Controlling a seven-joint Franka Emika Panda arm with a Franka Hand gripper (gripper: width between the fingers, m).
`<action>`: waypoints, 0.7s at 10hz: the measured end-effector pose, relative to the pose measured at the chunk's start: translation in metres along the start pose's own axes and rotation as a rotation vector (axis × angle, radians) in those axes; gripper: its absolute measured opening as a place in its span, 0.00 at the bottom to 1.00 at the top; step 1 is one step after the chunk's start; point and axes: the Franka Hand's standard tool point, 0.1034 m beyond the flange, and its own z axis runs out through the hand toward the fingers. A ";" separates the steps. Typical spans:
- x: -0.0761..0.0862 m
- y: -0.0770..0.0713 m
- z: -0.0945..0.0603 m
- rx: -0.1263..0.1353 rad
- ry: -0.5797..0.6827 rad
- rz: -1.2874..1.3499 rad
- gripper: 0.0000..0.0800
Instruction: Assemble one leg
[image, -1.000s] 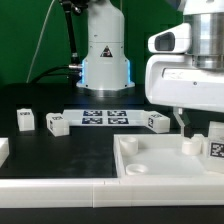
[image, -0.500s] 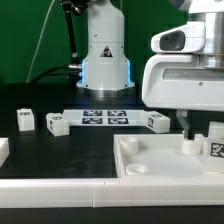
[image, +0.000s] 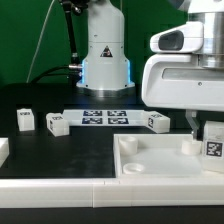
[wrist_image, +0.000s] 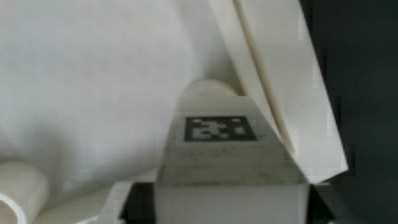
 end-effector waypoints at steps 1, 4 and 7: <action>-0.001 -0.001 0.000 0.005 -0.002 0.138 0.36; -0.001 0.000 0.002 0.025 -0.002 0.494 0.36; -0.003 0.002 0.002 0.040 -0.007 0.855 0.36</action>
Offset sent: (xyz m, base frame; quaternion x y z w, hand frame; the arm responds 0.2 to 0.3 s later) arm -0.0105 -0.0085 0.0000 0.0099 0.0031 0.2614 0.9652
